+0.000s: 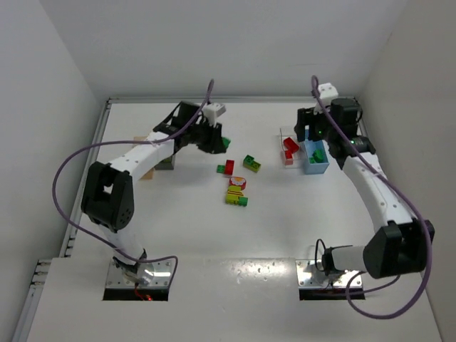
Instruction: Sort the legos into containers by color
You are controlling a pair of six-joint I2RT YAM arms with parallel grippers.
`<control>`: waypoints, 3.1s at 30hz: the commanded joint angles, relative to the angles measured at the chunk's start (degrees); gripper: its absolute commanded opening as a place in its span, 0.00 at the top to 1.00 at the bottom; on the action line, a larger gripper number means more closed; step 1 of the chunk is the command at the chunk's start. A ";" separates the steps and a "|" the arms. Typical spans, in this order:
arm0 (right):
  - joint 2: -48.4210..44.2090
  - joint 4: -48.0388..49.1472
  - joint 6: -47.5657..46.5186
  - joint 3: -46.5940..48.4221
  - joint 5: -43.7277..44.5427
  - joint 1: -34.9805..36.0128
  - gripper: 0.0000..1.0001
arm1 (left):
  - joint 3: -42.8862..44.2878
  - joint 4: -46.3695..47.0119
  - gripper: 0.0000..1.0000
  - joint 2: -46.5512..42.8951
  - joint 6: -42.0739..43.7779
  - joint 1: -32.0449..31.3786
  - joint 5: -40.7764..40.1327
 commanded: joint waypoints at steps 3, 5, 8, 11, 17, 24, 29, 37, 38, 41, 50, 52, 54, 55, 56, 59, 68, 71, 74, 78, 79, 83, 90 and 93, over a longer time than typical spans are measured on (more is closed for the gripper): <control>-8.87 1.19 9.06 -0.68 8.08 -3.37 0.26 | 16.29 7.65 0.94 9.96 -7.82 -6.05 15.54; -10.29 -0.04 9.77 -0.68 8.96 -4.17 0.26 | 22.95 8.35 0.94 13.59 -9.85 -8.68 16.16; -12.92 -3.20 9.78 0.63 9.76 -7.15 0.25 | 31.82 10.11 0.94 20.80 -12.57 -11.93 17.83; -15.21 -6.19 9.78 1.34 9.76 -10.49 0.25 | 39.48 12.57 0.94 27.65 -15.81 -14.57 19.23; -18.12 -9.71 9.78 1.96 2.65 -16.38 0.25 | 44.25 29.79 0.91 36.36 -29.60 -16.78 22.40; -20.05 -11.38 10.30 1.43 -1.49 -20.42 0.25 | 49.96 39.30 0.91 42.87 -35.25 -21.00 21.88; -20.58 -12.53 10.83 1.43 -4.47 -22.09 0.25 | 54.19 38.60 0.91 45.77 -35.25 -23.10 15.91; -21.72 -13.58 11.36 1.96 -6.33 -24.03 0.25 | 59.19 36.84 0.89 49.20 -31.74 -24.96 6.59; -21.72 -13.58 11.36 2.48 -6.85 -24.03 0.25 | 59.20 36.84 0.89 49.98 -31.13 -24.96 5.02; -22.25 -14.11 11.36 2.49 -6.85 -24.56 0.25 | 59.73 36.84 0.89 51.39 -28.93 -25.48 3.34; -22.78 -14.11 11.89 2.48 -7.91 -25.70 0.25 | 65.17 36.31 0.80 55.97 -22.95 -27.15 -1.32; -22.78 -14.64 11.89 2.49 -7.91 -25.70 0.25 | 65.79 35.78 0.78 56.50 -22.34 -27.67 -2.03; -22.78 -14.64 11.89 1.96 -8.52 -25.70 0.25 | 65.79 35.26 0.74 57.02 -21.63 -27.68 -2.81; -22.78 -14.64 11.89 1.96 -9.05 -25.70 0.25 | 65.79 35.25 0.71 57.02 -21.63 -27.68 -2.82; -22.78 -14.64 11.89 1.96 -9.05 -26.22 0.25 | 65.79 35.25 0.62 57.02 -20.93 -27.68 -2.82; -22.78 -14.11 11.89 1.96 -9.05 -26.23 0.25 | 65.79 34.12 0.32 57.02 -20.40 -27.68 -3.44; -22.25 -12.97 9.17 -0.50 -13.09 -24.91 0.25 | 67.99 37.19 0.16 51.24 -12.94 -26.98 -10.02; -22.25 -10.95 7.06 -2.35 -21.15 -24.91 0.26 | 65.01 33.69 0.16 44.12 -12.41 -23.91 -12.13; -17.27 -10.15 3.81 -3.14 -27.04 -23.69 0.29 | 57.75 27.01 0.17 35.01 -10.66 -19.44 -14.85; -8.13 -12.70 -1.72 -1.12 -28.65 -16.07 0.34 | 47.35 18.84 0.18 23.91 -8.54 -13.02 -17.66; -6.71 -12.01 -2.69 -0.42 -28.65 -14.29 0.35 | 45.60 15.16 0.18 22.06 -8.53 -11.61 -17.68; -0.21 -9.19 -7.79 0.72 -26.28 -3.84 0.35 | 34.96 10.31 0.18 12.92 -7.84 -3.88 -15.48; 12.79 -3.39 -12.64 2.04 -24.96 6.72 0.35 | 21.87 4.76 0.08 3.16 -6.25 7.37 -12.06; 16.32 1.26 -12.11 2.57 -22.95 8.05 0.35 | 19.39 4.76 0.08 0.78 -7.38 9.67 -8.89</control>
